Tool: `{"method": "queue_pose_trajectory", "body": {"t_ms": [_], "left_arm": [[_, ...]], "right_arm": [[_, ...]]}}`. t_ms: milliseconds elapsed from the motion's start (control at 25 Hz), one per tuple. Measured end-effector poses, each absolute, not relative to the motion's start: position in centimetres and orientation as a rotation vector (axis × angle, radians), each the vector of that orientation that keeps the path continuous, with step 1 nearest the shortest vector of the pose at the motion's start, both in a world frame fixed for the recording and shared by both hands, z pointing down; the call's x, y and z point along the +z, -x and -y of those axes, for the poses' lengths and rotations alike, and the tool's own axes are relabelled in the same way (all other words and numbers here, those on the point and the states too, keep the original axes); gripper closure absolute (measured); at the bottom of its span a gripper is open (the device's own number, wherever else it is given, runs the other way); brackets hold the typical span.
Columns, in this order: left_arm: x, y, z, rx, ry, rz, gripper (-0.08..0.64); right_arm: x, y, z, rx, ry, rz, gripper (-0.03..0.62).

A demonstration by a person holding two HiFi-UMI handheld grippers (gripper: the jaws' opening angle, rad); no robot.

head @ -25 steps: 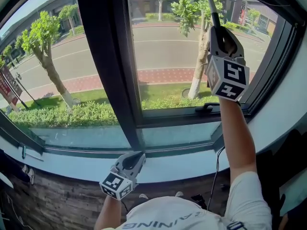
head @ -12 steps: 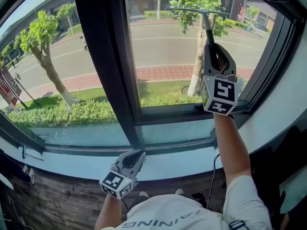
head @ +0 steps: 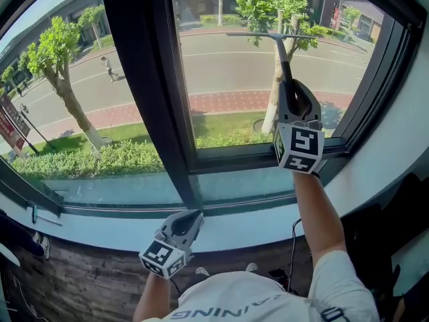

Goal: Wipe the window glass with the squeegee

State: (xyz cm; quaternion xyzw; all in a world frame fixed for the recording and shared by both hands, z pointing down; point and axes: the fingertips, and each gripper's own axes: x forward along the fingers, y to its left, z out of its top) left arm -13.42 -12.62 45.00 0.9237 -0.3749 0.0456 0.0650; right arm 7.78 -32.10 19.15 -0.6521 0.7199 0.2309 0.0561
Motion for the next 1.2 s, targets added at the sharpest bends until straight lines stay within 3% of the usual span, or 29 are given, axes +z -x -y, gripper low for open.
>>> {"method": "queue_pose_trajectory", "body": {"t_ms": [1200], "left_arm": [[46.3, 12.7, 11.3, 0.186, -2.772, 1.104, 0.546]], "right_arm": [[35.2, -9.1, 31.1, 0.434, 2.122, -2.354, 0.494]]}}
